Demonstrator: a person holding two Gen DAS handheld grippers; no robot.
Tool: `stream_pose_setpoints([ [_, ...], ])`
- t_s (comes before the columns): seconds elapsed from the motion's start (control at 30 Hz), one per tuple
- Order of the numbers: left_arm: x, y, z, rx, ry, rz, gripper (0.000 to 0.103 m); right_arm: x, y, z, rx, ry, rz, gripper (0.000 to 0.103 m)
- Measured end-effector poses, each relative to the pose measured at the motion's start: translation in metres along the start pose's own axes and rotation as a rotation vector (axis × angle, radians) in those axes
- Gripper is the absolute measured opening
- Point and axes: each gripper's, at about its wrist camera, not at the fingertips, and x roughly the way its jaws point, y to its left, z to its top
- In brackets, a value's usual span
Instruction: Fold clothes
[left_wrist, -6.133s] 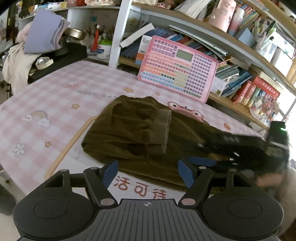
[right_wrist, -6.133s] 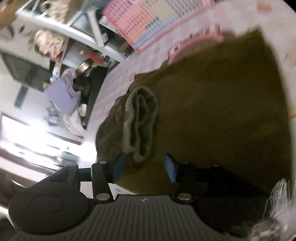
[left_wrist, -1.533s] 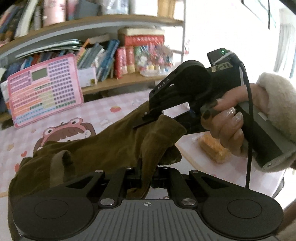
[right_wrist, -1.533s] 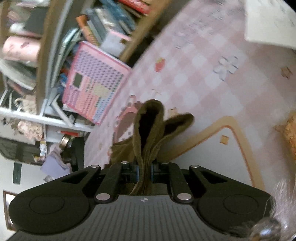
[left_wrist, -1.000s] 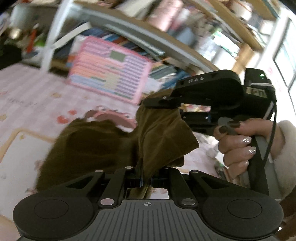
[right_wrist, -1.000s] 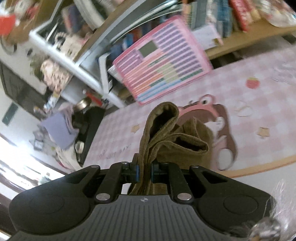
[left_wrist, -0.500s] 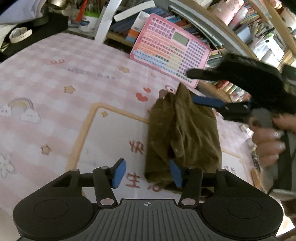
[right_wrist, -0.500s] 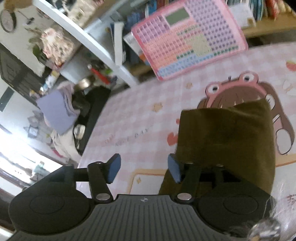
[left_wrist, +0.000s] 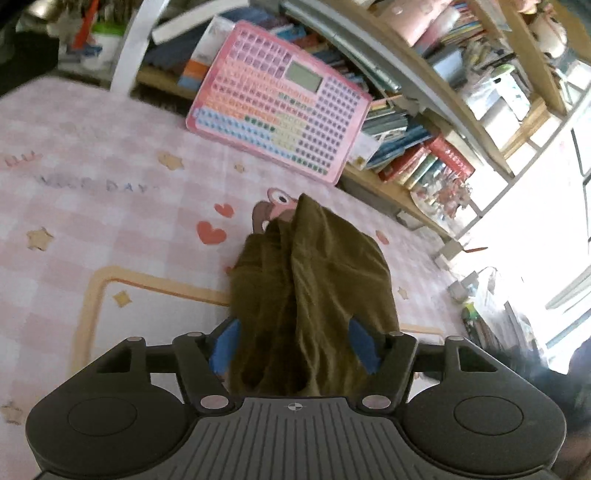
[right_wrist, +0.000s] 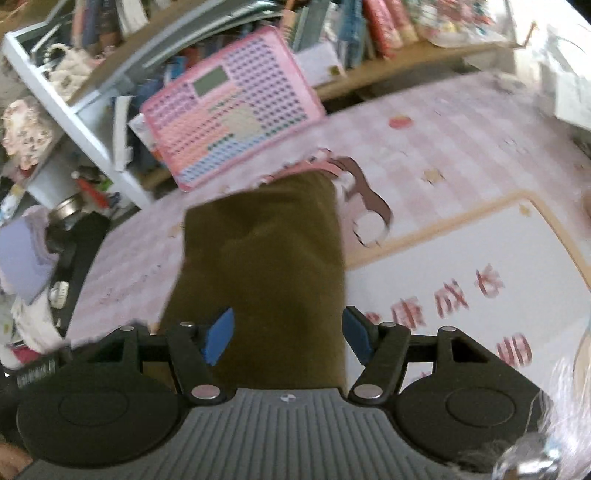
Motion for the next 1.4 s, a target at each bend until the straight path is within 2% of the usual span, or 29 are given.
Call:
stream_pose_setpoints([
  [0.03,0.004,-0.001,-0.001,0.008,0.015,-0.006,0.038,0.002,-0.002,-0.004,0.005,0.006,-0.009,0.063],
  [0.07,0.007,-0.003,-0.002,0.016,0.031,-0.011,0.025,0.004,-0.003,-0.007,0.005,0.016,-0.014,0.063],
  [0.1,0.008,-0.006,-0.003,0.034,0.033,-0.016,0.007,0.006,-0.004,-0.010,0.005,0.025,-0.018,0.063],
  [0.23,-0.031,-0.027,-0.006,0.140,-0.101,-0.074,0.007,0.012,-0.002,-0.015,-0.009,0.042,-0.022,0.062],
  [0.27,-0.034,-0.025,-0.006,0.129,-0.095,-0.057,0.007,0.013,0.000,-0.015,-0.015,0.041,-0.017,0.062],
  [0.37,-0.005,0.011,-0.014,0.018,0.034,0.055,0.013,0.018,0.003,-0.016,-0.035,0.051,-0.022,0.062],
  [0.47,0.002,0.029,-0.016,-0.031,0.031,0.025,0.018,0.025,0.006,-0.018,-0.051,0.071,-0.032,0.062],
  [0.5,-0.004,0.028,-0.012,-0.024,0.005,0.013,0.026,0.025,0.007,-0.018,-0.054,0.074,-0.033,0.062],
  [0.53,-0.009,0.026,-0.007,-0.015,-0.029,0.005,0.042,0.024,0.007,-0.018,-0.056,0.069,-0.030,0.062],
  [0.6,-0.014,0.025,0.006,0.009,-0.111,-0.006,0.059,0.023,0.007,-0.017,-0.055,0.059,-0.023,0.062],
  [0.77,0.023,0.021,0.046,0.018,-0.096,-0.026,0.059,0.024,0.006,-0.014,-0.046,0.045,-0.029,0.062],
  [0.87,0.050,0.019,0.059,0.009,-0.054,-0.025,0.051,0.025,0.007,-0.011,-0.042,0.032,-0.044,0.062],
  [0.9,0.053,0.017,0.061,0.016,-0.057,-0.040,0.012,0.026,0.007,-0.010,-0.040,0.030,-0.050,0.062],
  [0.93,0.052,0.013,0.062,0.039,-0.077,-0.049,0.001,0.027,0.007,-0.009,-0.038,0.027,-0.056,0.062],
  [1.0,0.052,0.005,0.059,0.142,-0.118,-0.010,0.000,0.029,0.006,-0.008,-0.031,0.026,-0.066,0.062],
  [1.07,0.069,0.009,0.059,0.177,-0.055,0.045,0.001,0.032,0.003,-0.007,-0.016,0.032,-0.069,0.061],
  [1.17,0.081,0.019,0.059,0.138,-0.008,0.039,0.004,0.040,0.001,-0.006,0.009,0.054,-0.071,0.061],
  [1.27,0.059,0.029,0.065,0.041,-0.036,-0.015,0.019,0.039,0.001,-0.004,0.014,0.048,-0.061,0.061],
  [1.3,0.050,0.032,0.066,0.026,-0.042,-0.033,0.034,0.039,0.001,-0.003,0.016,0.046,-0.058,0.061],
  [1.33,0.043,0.035,0.064,0.018,-0.031,-0.046,0.059,0.039,0.001,-0.002,0.017,0.044,-0.055,0.061],
  [1.37,0.035,0.037,0.063,0.009,-0.021,-0.058,0.070,0.039,0.000,-0.001,0.020,0.042,-0.050,0.061],
  [1.4,0.028,0.040,0.061,0.001,-0.010,-0.071,0.074,0.039,-0.002,0.000,0.030,0.042,-0.036,0.061],
])
